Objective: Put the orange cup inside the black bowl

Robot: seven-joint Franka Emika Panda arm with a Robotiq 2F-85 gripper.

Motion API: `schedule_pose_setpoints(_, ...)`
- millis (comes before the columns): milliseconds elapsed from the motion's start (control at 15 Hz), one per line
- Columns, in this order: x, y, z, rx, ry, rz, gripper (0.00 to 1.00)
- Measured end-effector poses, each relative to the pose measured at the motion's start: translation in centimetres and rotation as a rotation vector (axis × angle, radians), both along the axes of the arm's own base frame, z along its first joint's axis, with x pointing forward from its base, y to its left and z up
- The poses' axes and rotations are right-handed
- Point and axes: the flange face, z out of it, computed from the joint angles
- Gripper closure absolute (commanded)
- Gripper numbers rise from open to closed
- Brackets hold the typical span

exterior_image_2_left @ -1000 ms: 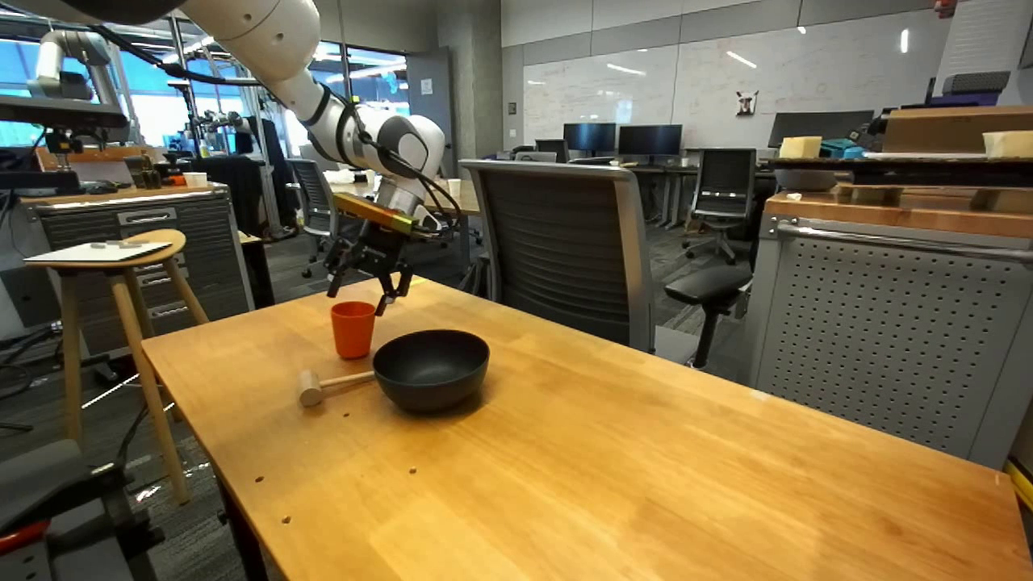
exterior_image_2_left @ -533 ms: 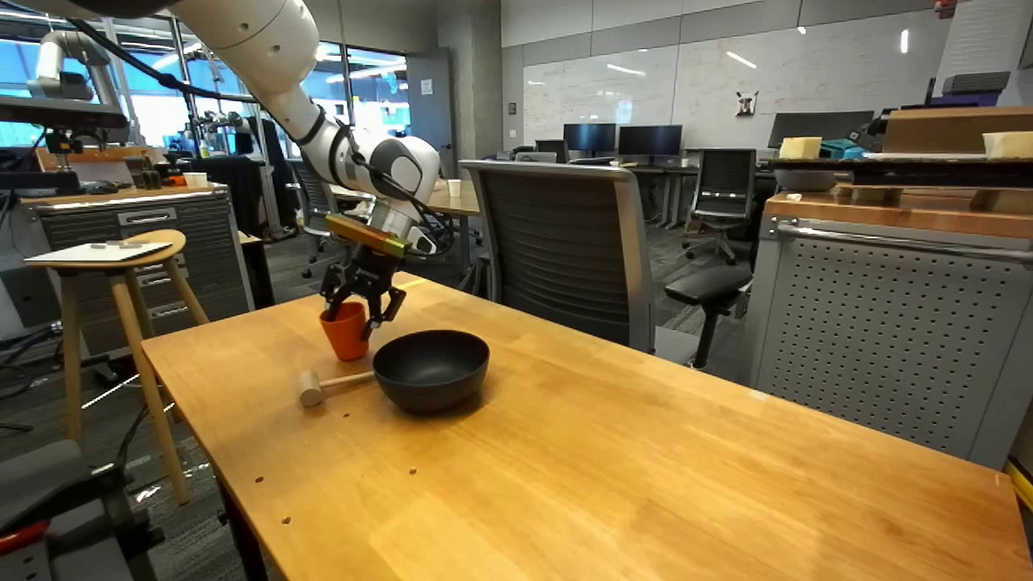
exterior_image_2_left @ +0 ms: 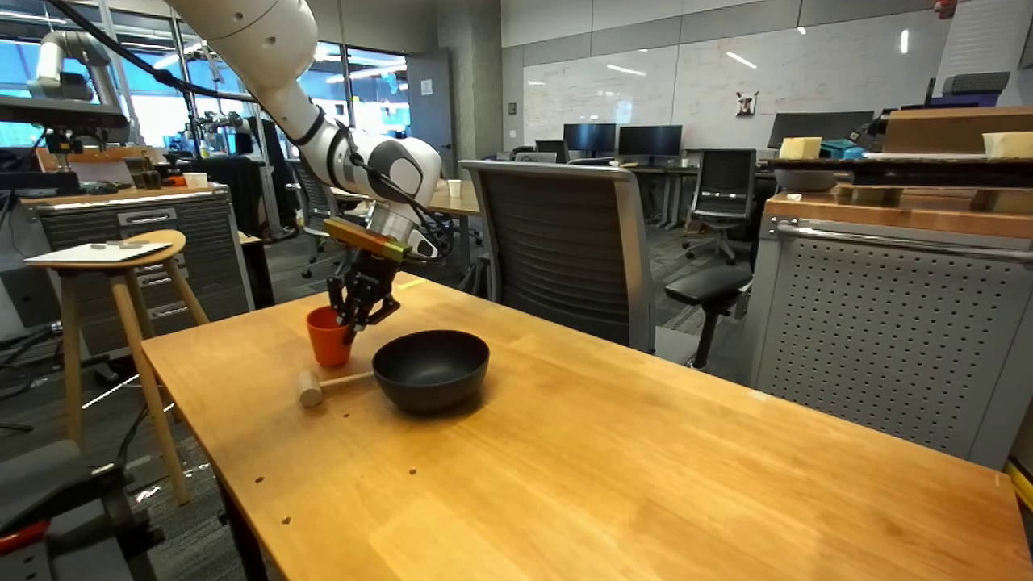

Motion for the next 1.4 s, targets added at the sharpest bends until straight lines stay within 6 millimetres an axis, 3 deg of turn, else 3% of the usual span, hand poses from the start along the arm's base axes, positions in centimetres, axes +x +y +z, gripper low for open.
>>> schedule_pose_setpoints(200,-0.1,-0.9,2.9,-0.013,-0.035,-0.014,0.98)
schedule_pose_setpoints(400,-0.2,-3.0,8.4,-0.047,-0.119,-0.071,0.98)
schedule_pose_setpoints(600,-1.3,-6.5,14.0,-0.11,-0.203,-0.183,0.98)
schedule_pose_setpoints(733,-2.5,-9.6,16.2,-0.169,-0.237,-0.265,0.98)
schedule_pose_setpoints(867,-3.4,-12.4,16.6,-0.238,-0.264,-0.342,0.98)
schedule_pose_setpoints(1067,-4.0,-15.3,14.9,-0.338,-0.288,-0.452,0.98)
schedule_pose_setpoints(1400,-3.1,-15.5,9.7,-0.398,-0.27,-0.516,0.98)
